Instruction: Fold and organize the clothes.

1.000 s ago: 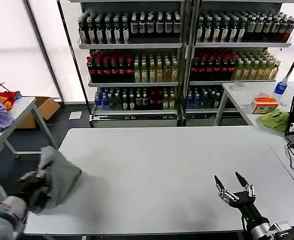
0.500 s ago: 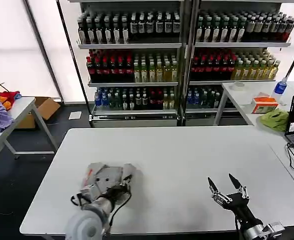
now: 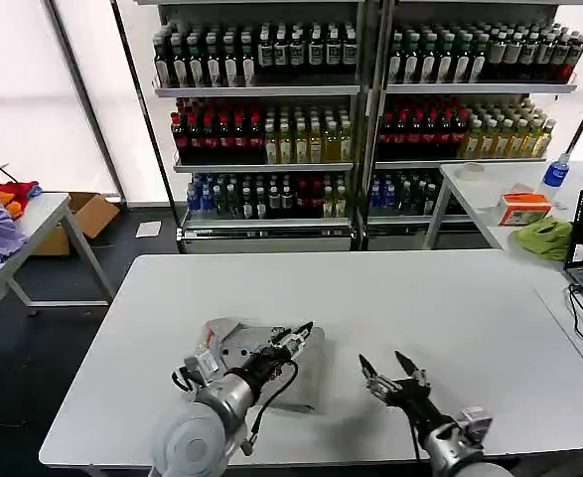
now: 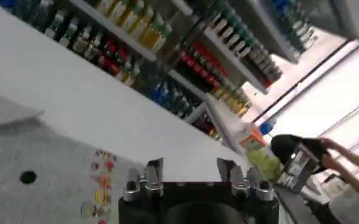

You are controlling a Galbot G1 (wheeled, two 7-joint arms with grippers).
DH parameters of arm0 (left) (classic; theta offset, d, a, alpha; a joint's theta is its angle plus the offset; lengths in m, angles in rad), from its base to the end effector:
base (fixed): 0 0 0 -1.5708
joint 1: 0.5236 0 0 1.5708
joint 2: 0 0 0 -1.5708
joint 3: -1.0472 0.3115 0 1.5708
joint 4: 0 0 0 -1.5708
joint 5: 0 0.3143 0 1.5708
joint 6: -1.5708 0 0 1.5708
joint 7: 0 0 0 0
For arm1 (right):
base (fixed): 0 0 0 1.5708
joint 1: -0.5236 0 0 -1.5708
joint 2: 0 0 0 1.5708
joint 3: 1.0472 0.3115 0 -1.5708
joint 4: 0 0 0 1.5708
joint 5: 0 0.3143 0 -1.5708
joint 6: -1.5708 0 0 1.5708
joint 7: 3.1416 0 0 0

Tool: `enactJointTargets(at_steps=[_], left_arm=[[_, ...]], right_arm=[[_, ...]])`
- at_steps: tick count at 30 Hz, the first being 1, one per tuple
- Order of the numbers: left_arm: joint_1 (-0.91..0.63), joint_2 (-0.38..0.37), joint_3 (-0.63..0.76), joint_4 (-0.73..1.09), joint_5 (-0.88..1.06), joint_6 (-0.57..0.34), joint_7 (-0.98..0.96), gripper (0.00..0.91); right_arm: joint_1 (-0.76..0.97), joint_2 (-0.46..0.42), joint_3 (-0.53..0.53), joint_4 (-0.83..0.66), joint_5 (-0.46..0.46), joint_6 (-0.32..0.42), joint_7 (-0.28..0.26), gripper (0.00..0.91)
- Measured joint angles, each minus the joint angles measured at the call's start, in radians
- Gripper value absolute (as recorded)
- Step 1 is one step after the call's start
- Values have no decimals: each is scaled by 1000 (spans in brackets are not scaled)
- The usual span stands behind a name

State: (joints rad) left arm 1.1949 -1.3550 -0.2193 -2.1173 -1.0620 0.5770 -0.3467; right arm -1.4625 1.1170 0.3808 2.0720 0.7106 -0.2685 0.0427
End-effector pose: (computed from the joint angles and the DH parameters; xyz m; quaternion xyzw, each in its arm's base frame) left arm 0.2296 -0.0469 -0.1979 -0.2106 -0.8905 0.3225 0.2421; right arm 0.1845 -0.0351 -0.2578 0.1624 -0.9610 -0.1516 0.1650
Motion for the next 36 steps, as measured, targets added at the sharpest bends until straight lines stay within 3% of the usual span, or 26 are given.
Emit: enactJointTargets(at_steps=[5,6,7,14,20,27,35,36], left_arm=[[34,38,-95,-72,-42,0,21,907],[42,46,-115,-85,-47,0,24,907],[51,54,-135,-98,-53,0,27,907],[102,72,-240,-161,-71,0,44,907],[114,85,-284,-180,-80,0,54,907],[118,94,-317,-181,-82,-1,69,907],[127,98,-341,-170,-82,-1,81,907],[127,97,-341,-169,-81,-1,82,907]], right_arm=[[108,49,-128,-76,41,-53,58,907],[126,62,-152,-92,47,-62,67,141],[144,74,-176,-106,51,-70,75,0],[227,141,-297,-187,69,-96,122,0],[248,145,-310,-197,87,-85,120,0],[253,99,-237,-189,140,-76,68,0],[239,-16,-77,-205,192,-168,-9,20],[236,-29,-58,-205,192,-181,-15,907]])
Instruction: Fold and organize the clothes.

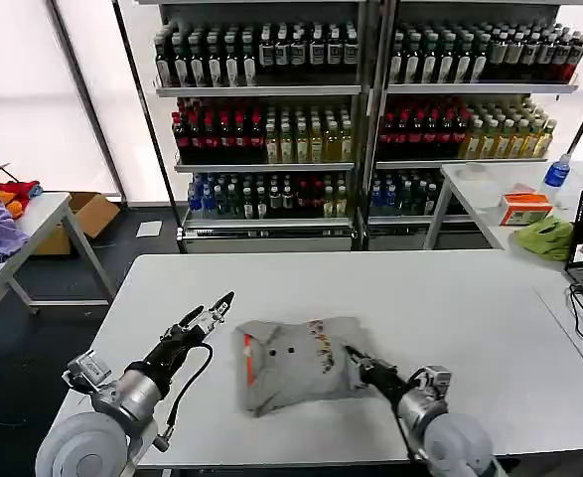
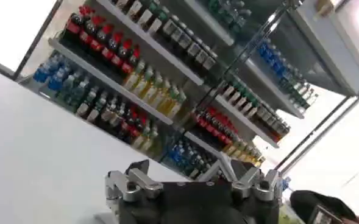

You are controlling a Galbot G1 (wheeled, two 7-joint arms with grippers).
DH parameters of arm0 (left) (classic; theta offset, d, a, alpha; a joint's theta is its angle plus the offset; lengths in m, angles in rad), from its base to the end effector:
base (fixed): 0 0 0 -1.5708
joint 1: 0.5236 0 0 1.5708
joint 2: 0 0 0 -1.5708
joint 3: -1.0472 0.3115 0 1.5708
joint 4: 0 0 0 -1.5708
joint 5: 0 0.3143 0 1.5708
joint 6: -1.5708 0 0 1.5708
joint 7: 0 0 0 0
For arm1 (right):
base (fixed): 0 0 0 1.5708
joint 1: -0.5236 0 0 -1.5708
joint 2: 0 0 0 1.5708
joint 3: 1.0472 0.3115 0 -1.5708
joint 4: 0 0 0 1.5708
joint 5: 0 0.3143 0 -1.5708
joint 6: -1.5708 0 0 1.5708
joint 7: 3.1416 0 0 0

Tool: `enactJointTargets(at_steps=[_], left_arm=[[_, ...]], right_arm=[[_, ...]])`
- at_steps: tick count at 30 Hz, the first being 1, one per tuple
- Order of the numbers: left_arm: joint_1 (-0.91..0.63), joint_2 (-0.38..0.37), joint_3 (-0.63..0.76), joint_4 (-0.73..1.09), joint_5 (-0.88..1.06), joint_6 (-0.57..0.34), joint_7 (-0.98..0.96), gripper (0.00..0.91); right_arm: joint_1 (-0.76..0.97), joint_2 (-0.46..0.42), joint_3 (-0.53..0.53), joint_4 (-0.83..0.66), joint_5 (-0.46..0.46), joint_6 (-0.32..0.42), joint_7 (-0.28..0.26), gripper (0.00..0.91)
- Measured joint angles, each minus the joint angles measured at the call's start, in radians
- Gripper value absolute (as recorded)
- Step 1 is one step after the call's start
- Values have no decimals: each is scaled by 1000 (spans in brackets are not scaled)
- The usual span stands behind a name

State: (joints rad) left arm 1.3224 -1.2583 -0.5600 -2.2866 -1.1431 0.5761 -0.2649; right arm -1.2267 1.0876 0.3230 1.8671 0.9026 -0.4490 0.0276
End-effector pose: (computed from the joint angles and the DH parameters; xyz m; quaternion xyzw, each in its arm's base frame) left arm 0.2016 0.0406 -0.1582 -0.1529 -0.9237 0.3178 0.1497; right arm 0.2501 -0.0490 -0.2714 0.1851 -0.9305 -0.1910 0.2519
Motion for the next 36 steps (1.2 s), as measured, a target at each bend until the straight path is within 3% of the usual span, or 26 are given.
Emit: enactJointTargets(at_steps=[4,11,16,22,29,36], left_arm=[[-2,-8,2,4,6,0,1,907],[2,-11,0,7,18,0,3,907],[4,-13,-5,5,22,0,4,907],[5,-15,-3,4,33,0,7,907],[23,-28,-13,-3,49,0,19,907],[19,-33,-11,6,60,-1,29,907]], right_arm=[[-20,-32,59,3,-43,-36,-13,907],[-71,-36,155,68,-210,-52,-10,907],[-83,-10,183,124,-323,-37,22,907],[-45,45,120,131,-418,-3,38,907],[-5,104,5,29,-464,38,33,907],[-21,121,-32,1,-473,49,97,907]])
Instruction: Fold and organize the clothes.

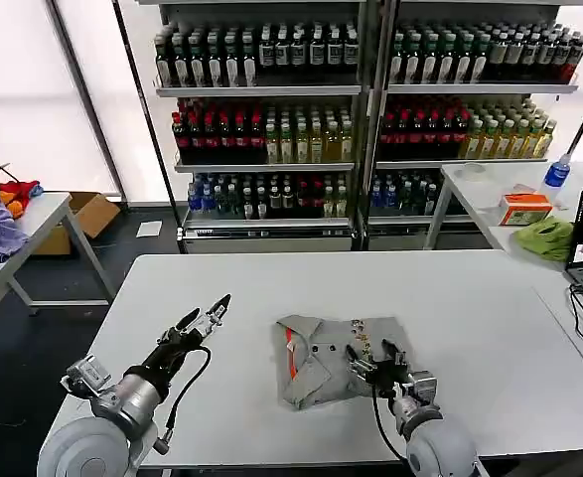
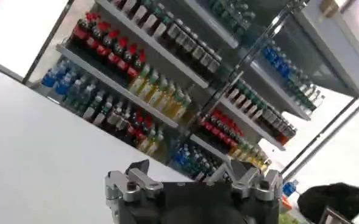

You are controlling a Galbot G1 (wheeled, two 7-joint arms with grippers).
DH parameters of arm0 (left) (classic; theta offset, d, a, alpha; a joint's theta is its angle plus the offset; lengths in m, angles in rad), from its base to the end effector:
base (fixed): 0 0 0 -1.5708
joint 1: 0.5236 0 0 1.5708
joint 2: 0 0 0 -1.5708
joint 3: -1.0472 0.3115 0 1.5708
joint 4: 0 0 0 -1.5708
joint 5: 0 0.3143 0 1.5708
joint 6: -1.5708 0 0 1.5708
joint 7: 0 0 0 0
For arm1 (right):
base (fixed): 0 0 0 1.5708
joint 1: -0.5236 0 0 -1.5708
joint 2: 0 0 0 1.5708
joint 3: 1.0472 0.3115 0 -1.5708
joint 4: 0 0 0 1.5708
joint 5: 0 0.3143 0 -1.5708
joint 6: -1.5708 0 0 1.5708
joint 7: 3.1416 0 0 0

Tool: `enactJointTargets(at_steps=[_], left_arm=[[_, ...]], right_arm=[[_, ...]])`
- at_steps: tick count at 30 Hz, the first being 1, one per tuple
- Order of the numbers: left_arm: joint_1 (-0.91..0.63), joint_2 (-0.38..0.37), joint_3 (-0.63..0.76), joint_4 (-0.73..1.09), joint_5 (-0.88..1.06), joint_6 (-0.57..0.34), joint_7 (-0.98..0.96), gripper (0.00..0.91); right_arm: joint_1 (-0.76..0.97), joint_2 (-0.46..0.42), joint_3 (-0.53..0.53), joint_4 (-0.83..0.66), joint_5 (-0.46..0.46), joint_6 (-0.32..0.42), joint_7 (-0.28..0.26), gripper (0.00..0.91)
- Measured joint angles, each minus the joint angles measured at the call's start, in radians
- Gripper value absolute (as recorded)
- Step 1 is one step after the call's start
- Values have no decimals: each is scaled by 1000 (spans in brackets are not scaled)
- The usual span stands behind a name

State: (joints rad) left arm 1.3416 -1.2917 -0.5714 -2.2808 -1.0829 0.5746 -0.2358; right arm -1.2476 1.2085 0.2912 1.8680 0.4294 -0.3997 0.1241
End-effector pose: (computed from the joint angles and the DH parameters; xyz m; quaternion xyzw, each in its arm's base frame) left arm 0.1990 0.0403 -0.1642 -0.1413 -0.9281 0.3126 0.1446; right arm 0.2409 -0.0131 -0.2834 0.1066 -0.9729 -0.0211 0.2043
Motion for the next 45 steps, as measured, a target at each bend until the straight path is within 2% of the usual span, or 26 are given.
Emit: enactJointTargets(at_steps=[6,13,21,26,30,36,45], left_arm=[[-6,-3,13,9,14,-1,6,907],[11,-9,12,23,88,-18,55,907],[71,-34,18,28,342,-104,186,907],[126,-63,16,29,557,-203,274,907],[172,-93,6,40,727,-291,344,907],[214,-139,-15,62,902,-408,431,907],[264,-207,-47,66,1054,-493,545,907]], right_arm=[[-18,-10,34,79,5,72,12,907],[-66,-39,188,140,13,156,-44,907],[-171,-53,382,125,46,265,-197,907],[-215,-42,462,96,34,364,-322,907],[-239,-28,494,85,13,419,-387,907],[-272,-7,501,77,0,463,-414,907],[-310,25,495,64,-12,495,-424,907]])
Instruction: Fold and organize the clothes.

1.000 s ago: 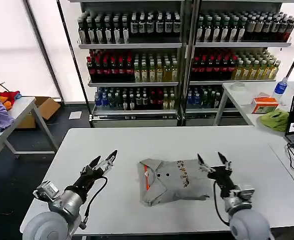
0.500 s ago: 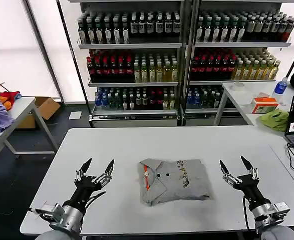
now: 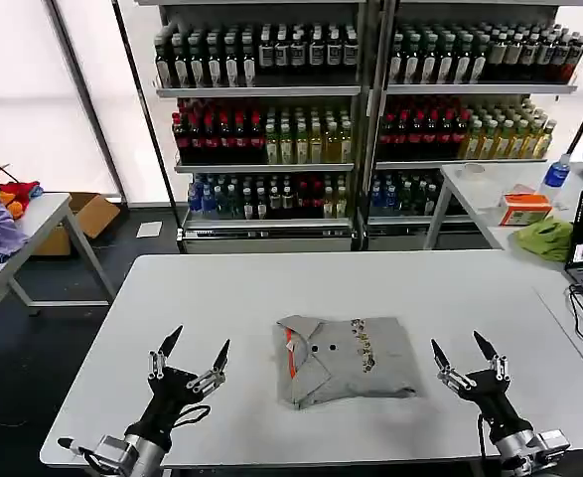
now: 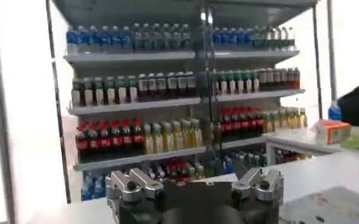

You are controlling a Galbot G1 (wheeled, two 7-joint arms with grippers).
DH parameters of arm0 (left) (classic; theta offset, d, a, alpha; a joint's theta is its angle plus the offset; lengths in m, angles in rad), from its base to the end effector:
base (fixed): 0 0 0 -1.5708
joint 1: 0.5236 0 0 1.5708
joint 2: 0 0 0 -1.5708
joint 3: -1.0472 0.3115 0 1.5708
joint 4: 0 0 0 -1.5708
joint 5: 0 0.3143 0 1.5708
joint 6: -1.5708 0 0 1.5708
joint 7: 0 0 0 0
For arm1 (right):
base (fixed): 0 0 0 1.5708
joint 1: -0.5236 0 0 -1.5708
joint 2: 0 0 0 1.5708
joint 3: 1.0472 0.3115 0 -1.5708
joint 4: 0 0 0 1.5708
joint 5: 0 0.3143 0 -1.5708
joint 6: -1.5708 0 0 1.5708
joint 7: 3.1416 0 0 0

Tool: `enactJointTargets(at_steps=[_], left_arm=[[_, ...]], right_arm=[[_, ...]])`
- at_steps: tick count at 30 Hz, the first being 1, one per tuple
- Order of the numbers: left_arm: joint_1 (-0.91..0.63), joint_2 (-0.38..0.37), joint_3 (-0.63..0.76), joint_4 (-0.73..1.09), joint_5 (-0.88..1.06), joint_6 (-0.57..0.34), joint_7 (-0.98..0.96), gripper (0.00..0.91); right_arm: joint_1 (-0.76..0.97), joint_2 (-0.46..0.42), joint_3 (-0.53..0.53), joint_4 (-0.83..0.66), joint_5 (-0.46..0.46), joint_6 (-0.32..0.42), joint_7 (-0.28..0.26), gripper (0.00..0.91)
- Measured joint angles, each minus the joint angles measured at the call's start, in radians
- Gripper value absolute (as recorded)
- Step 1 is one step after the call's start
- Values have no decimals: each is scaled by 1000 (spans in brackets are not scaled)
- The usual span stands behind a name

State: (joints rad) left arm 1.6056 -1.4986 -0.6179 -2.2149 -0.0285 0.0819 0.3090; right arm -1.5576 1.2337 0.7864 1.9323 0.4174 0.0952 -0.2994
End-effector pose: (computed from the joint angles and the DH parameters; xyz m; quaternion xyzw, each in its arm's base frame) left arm 0.1482 0.0325 -0.2350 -0.1344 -0.9901 -0.0415 0.0026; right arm 0.1677 -0.1383 -0.2816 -0.0932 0.9956 -0.0024 0.0073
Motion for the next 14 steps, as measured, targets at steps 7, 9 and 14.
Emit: enactJointTargets(at_steps=[7,9,14], left_arm=[[19,-28,-19,-15,53,-22,64,907],[23,-32,-24,-22,64,-24,79,907],[32,-33,-41,-34,77,-29,110,907]], right_arm=[[-1,-1,12,7,16,-11,-13,907],[-4,-1,15,8,17,-12,-17,907],[-13,1,16,12,22,-15,-22,907]])
